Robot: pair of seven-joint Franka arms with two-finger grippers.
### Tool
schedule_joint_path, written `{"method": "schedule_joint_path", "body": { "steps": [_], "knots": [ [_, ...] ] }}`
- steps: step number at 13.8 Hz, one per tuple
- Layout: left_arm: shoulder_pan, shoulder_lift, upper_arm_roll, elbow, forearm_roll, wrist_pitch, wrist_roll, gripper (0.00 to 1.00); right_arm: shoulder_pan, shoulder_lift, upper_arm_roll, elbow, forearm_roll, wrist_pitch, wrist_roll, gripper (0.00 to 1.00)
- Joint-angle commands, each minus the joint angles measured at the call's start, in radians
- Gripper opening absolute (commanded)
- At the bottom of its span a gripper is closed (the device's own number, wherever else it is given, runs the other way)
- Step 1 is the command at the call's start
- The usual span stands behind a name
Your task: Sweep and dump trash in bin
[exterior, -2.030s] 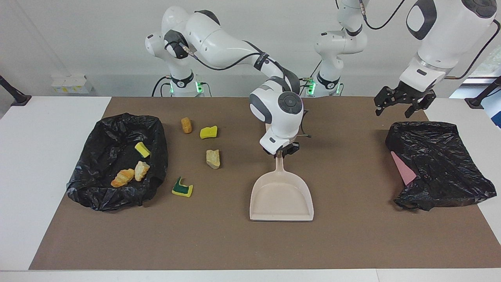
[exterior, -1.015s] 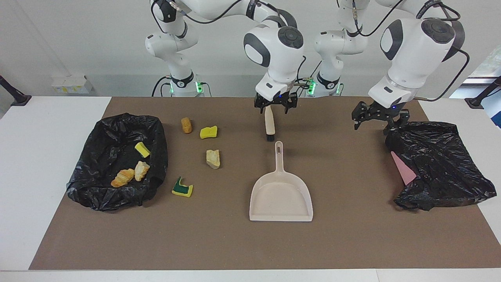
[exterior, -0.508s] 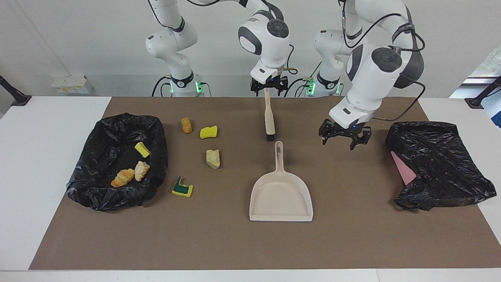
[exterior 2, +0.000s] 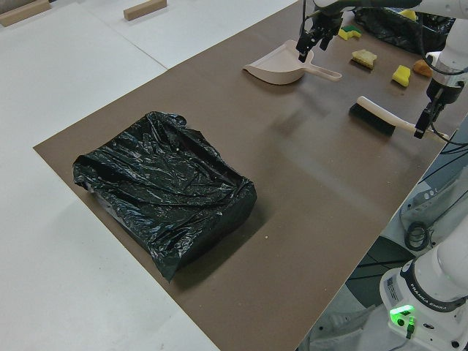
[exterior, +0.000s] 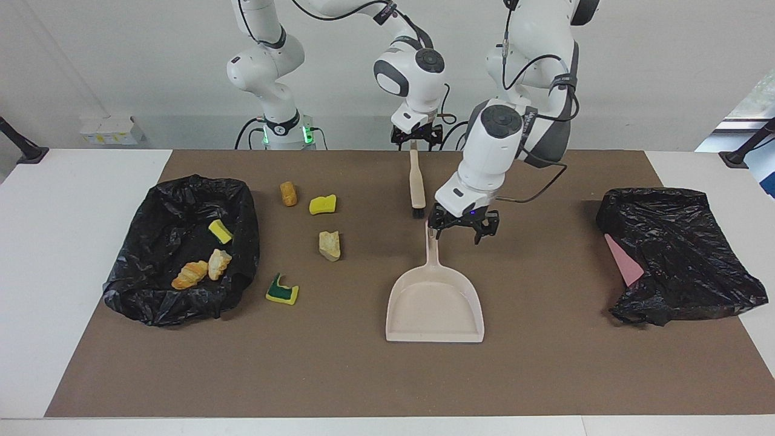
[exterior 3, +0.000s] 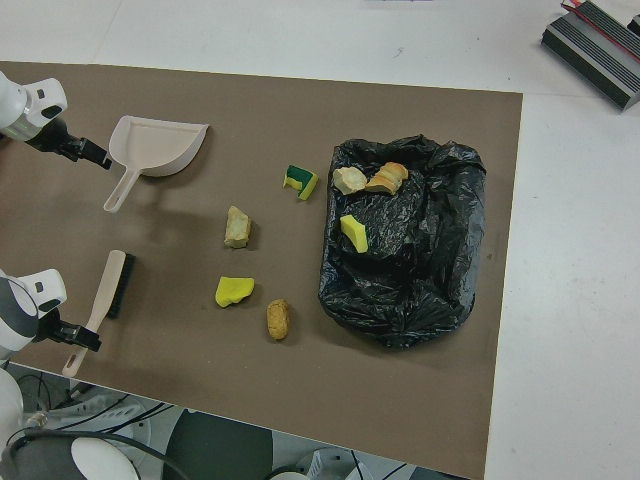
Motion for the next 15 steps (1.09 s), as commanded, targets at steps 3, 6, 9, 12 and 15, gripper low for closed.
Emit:
{"method": "schedule_joint_path", "body": {
  "steps": [3,6,9,12,15],
  "knots": [
    [-0.050,0.012,0.015,-0.057,0.015,0.073,-0.039,1.00,-0.016,-0.015,0.000,-0.037,0.082,0.057,0.009,0.75],
    [-0.064,0.054,0.017,-0.056,0.018,0.111,-0.054,1.00,-0.018,-0.017,0.000,-0.046,0.084,0.057,0.006,0.62],
    [-0.065,0.064,0.018,-0.048,0.018,0.122,-0.058,0.67,-0.018,-0.017,0.000,-0.046,0.082,0.057,-0.002,0.37],
    [-0.047,0.078,0.018,-0.042,0.061,0.165,-0.048,0.00,-0.007,-0.023,0.000,-0.037,0.082,0.028,0.039,0.00],
    [-0.036,0.078,0.023,-0.033,0.078,0.165,-0.046,0.00,-0.005,-0.041,-0.002,-0.034,0.079,0.020,0.053,0.00]
  ]
}}
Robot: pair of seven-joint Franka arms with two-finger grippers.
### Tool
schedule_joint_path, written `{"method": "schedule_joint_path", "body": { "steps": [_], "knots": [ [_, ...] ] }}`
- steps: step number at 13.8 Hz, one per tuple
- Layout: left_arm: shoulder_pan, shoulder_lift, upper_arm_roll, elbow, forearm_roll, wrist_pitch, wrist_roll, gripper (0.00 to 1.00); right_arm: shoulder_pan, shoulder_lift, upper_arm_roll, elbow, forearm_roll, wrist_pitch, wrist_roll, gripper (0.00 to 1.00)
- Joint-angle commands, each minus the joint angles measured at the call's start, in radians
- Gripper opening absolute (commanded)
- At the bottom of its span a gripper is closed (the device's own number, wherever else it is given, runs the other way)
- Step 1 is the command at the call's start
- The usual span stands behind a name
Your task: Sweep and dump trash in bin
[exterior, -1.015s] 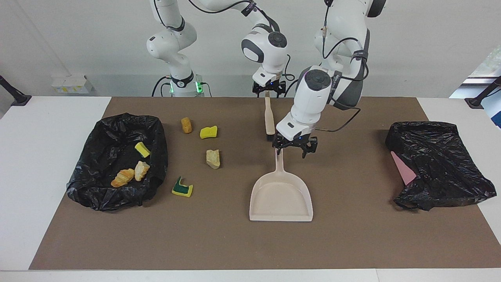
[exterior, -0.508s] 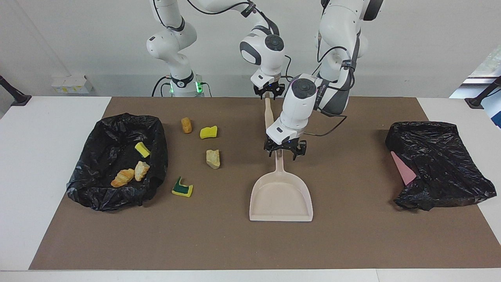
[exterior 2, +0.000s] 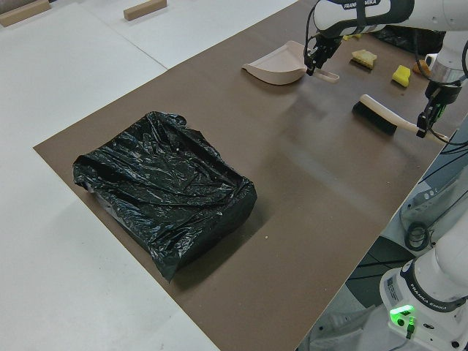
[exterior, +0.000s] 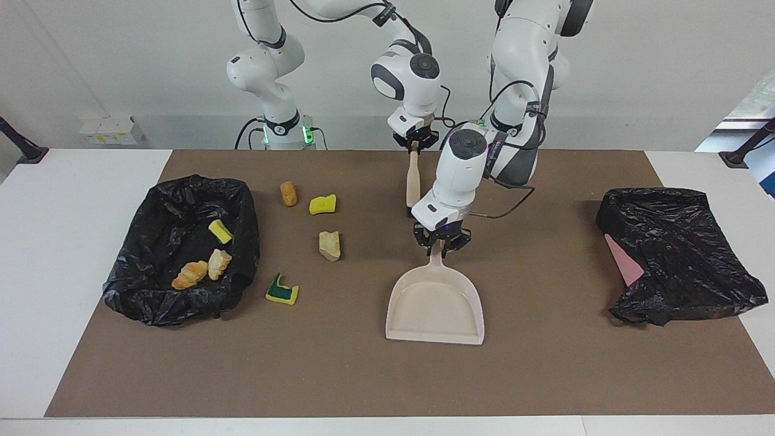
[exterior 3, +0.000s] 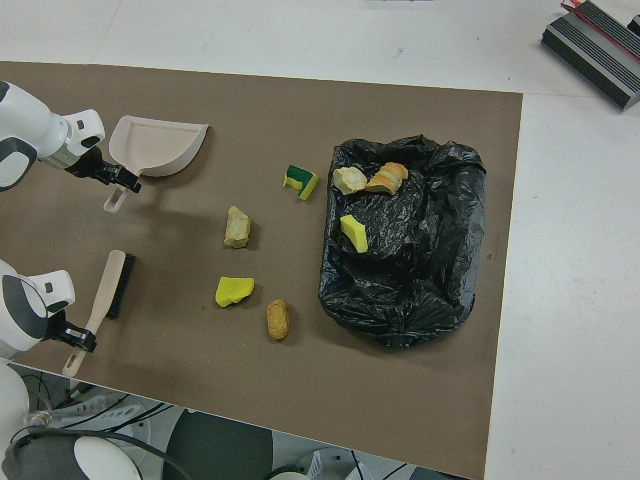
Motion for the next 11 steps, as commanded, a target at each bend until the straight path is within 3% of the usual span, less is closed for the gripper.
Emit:
{"method": "schedule_joint_path", "body": {
  "steps": [1,6,11],
  "knots": [
    [0.025,0.003,0.009,0.018,0.041,0.007,-0.001,0.00,-0.013,-0.056,0.004,-0.013,0.022,-0.017,0.029,0.00],
    [0.107,-0.040,0.009,0.047,0.038,-0.013,0.122,0.00,-0.115,-0.214,-0.004,-0.023,0.005,-0.271,0.069,0.00],
    [0.167,-0.089,0.009,0.050,0.038,-0.128,0.322,0.00,-0.221,-0.259,-0.002,-0.031,-0.039,-0.483,0.302,0.00]
  ]
}}
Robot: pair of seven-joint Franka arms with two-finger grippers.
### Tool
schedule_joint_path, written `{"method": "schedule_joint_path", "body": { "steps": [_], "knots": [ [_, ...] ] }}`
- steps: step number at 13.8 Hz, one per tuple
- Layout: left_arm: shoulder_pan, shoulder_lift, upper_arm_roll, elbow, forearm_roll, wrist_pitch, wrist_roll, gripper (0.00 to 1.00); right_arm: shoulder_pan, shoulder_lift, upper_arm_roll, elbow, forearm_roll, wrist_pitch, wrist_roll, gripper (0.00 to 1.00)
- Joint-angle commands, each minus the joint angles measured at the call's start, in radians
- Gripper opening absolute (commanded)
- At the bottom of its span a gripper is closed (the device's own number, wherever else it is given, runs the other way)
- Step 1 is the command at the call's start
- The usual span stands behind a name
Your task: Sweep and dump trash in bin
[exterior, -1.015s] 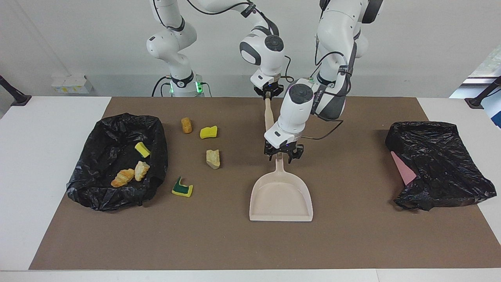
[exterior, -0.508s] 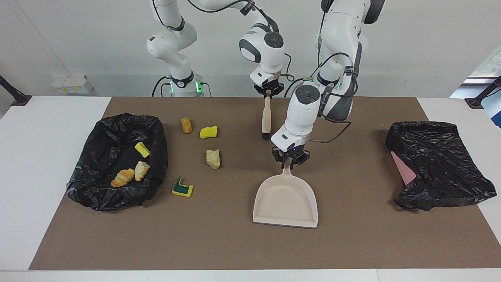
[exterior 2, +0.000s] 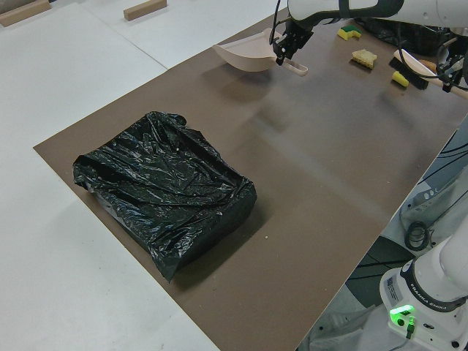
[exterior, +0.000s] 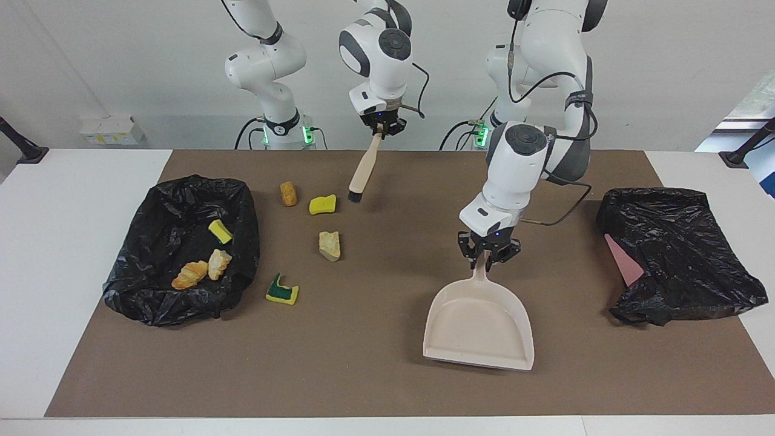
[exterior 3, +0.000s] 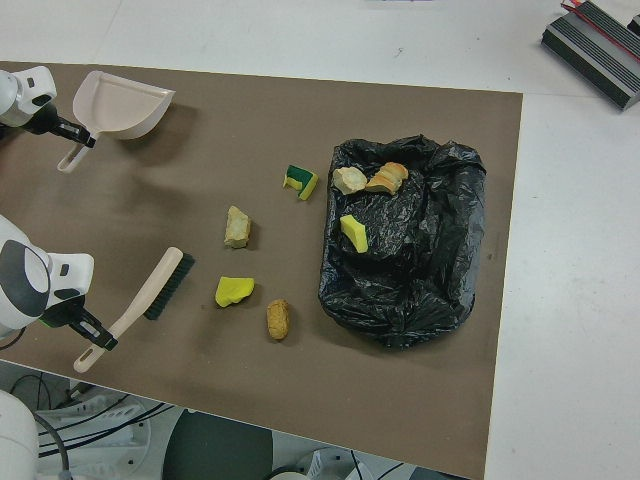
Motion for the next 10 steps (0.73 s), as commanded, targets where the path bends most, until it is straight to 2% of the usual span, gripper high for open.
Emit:
{"method": "schedule_joint_path", "body": {
  "steps": [1,3,7,10],
  "knots": [
    [0.026,-0.044,-0.005,-0.006,0.018,-0.079,0.163,0.00,-0.038,-0.030,0.008,-0.041,-0.026,-0.071,0.129,0.00],
    [0.053,-0.054,-0.005,-0.013,0.016,-0.136,0.339,0.00,-0.086,-0.062,0.008,-0.100,-0.026,-0.093,0.160,0.00],
    [0.072,-0.065,-0.005,-0.033,0.009,-0.144,0.585,0.00,-0.199,-0.116,0.010,-0.202,-0.026,-0.135,0.163,0.00],
    [0.084,-0.076,-0.008,-0.054,0.004,-0.145,0.714,0.00,-0.221,-0.171,0.010,-0.277,-0.026,-0.154,0.159,0.00]
  ]
}}
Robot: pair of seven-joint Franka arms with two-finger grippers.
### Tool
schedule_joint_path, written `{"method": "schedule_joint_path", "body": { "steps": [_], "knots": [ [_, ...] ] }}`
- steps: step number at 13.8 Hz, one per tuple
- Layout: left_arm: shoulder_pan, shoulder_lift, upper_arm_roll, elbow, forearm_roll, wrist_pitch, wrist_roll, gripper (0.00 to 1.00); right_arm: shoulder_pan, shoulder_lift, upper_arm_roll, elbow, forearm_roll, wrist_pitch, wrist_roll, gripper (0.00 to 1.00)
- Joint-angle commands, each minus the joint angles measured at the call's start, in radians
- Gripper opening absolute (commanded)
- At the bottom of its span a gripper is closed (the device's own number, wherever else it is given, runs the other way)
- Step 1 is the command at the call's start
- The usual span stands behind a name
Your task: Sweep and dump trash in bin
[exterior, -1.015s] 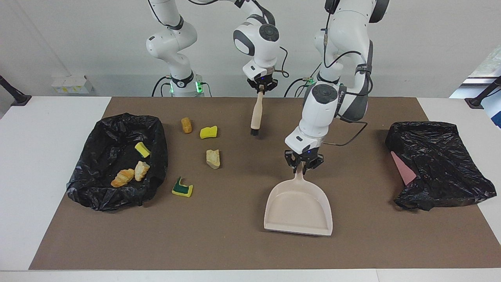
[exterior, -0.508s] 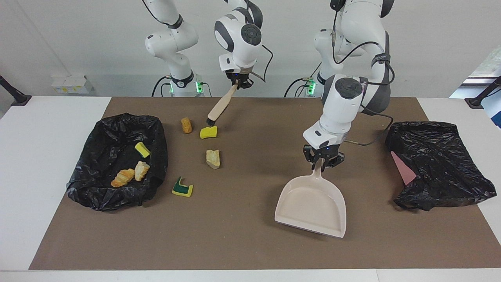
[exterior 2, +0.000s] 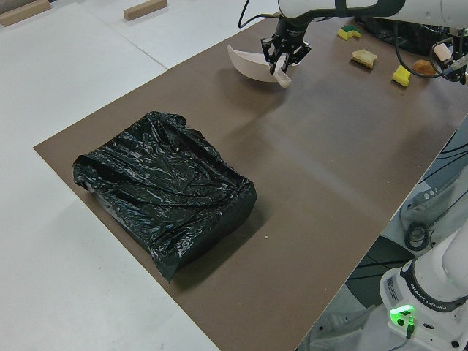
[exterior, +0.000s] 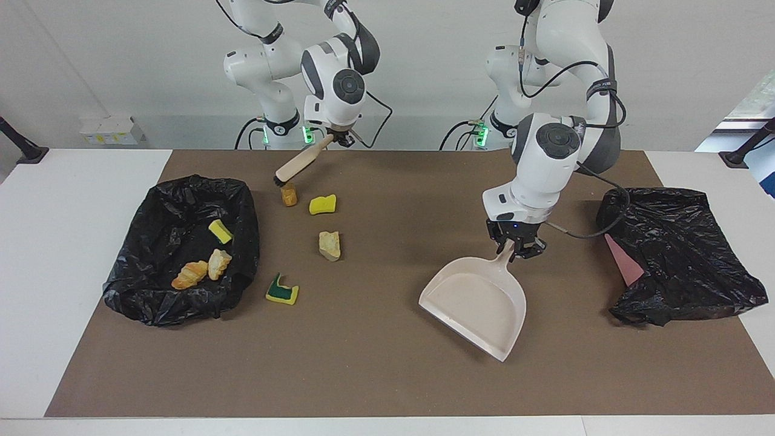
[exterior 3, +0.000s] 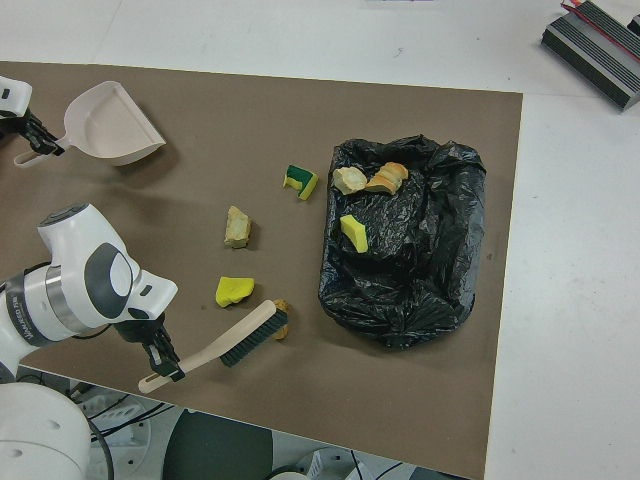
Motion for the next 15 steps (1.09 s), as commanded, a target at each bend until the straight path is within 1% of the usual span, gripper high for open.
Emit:
{"method": "schedule_joint_path", "body": {
  "steps": [1,3,5,7,9,11,13,15],
  "knots": [
    [0.014,-0.044,-0.009,-0.049,-0.005,-0.014,0.147,0.00,-0.036,-0.098,0.013,-0.096,-0.013,-0.002,0.006,0.00],
    [0.008,-0.075,-0.009,-0.098,-0.008,-0.033,0.290,0.00,-0.060,-0.132,0.014,-0.150,-0.008,0.036,-0.038,0.00],
    [0.000,-0.108,-0.014,-0.158,-0.008,-0.024,0.380,0.00,-0.066,-0.155,0.014,-0.185,0.007,0.086,-0.046,0.00],
    [-0.003,-0.128,-0.018,-0.195,-0.026,-0.024,0.498,0.00,-0.071,-0.155,0.016,-0.188,0.027,0.103,-0.060,0.00],
    [-0.033,-0.151,-0.018,-0.227,-0.040,-0.022,0.534,0.00,-0.048,-0.136,0.020,-0.205,0.047,0.193,-0.043,0.00],
    [-0.079,-0.171,-0.018,-0.253,-0.040,-0.014,0.545,0.00,-0.045,-0.125,0.019,-0.204,0.047,0.218,-0.058,0.00],
    [-0.113,-0.171,-0.020,-0.277,-0.043,0.002,0.539,0.00,-0.047,-0.100,0.019,-0.199,0.047,0.292,-0.072,0.00],
    [-0.163,-0.171,-0.018,-0.310,-0.045,0.077,0.536,0.00,-0.045,-0.068,0.019,-0.178,0.055,0.357,-0.083,0.00]
  ]
}}
